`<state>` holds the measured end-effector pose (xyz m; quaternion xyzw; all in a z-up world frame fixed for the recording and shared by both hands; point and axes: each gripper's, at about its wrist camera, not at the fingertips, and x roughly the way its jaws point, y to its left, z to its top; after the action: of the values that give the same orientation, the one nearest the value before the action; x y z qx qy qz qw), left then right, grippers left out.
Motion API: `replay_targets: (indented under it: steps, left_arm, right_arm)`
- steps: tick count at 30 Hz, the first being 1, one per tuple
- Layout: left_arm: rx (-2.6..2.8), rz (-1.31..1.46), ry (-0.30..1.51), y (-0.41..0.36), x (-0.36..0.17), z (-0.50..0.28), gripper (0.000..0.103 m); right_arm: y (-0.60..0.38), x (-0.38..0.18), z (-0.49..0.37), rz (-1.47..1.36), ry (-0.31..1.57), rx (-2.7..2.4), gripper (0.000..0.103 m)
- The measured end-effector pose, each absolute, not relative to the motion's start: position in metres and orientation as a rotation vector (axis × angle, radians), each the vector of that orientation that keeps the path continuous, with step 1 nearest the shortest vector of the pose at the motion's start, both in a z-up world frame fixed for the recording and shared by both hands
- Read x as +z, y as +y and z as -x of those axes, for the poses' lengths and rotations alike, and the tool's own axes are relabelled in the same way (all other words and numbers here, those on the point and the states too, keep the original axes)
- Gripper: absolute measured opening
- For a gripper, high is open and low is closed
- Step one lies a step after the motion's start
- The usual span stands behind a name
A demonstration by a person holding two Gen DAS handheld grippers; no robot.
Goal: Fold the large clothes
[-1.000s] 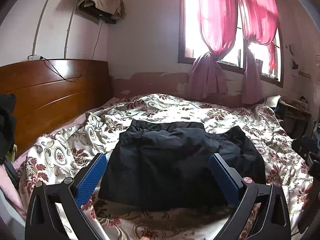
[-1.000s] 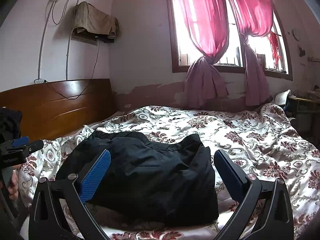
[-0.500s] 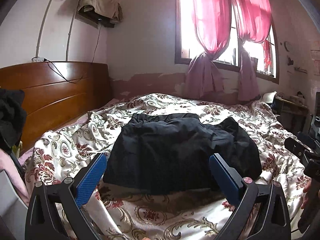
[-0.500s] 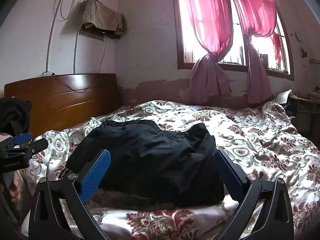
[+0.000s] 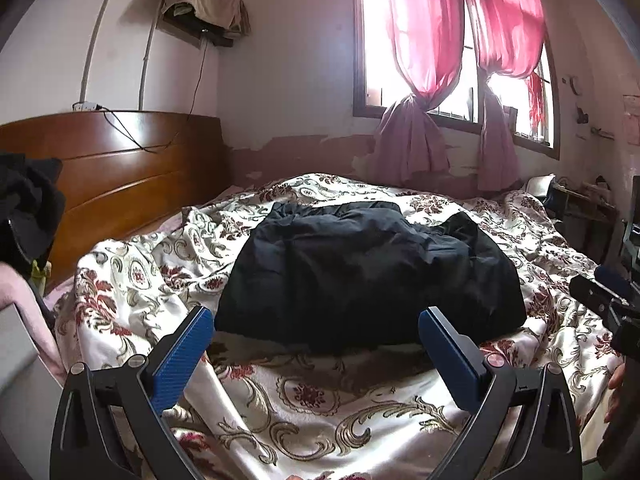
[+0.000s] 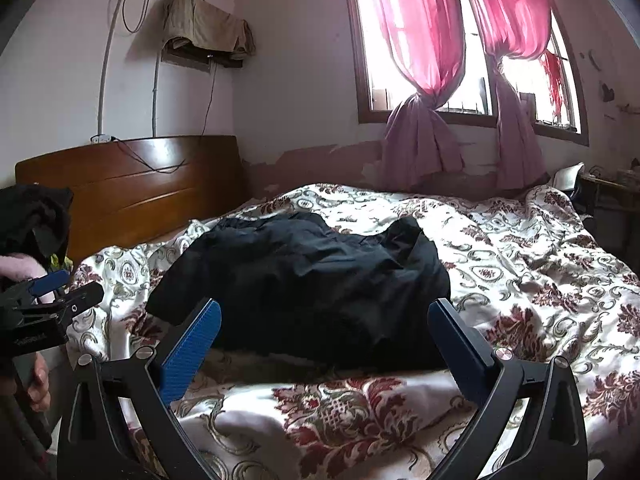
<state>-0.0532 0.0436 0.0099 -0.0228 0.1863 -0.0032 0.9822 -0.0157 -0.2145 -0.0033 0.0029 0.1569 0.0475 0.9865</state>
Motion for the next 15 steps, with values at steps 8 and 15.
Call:
replay_targets:
  steps: [8,15]
  left_arm:
    - [-0.003,0.044,0.417,0.04,-0.001,0.052,0.103]
    - [-0.001,0.021,0.418,0.037,-0.005,0.052,0.103]
  right_arm:
    - [-0.21,-0.019,0.014,-0.001,0.35,0.105,0.102]
    - [-0.214,-0.024,0.012,-0.021,0.372,0.106,0.102]
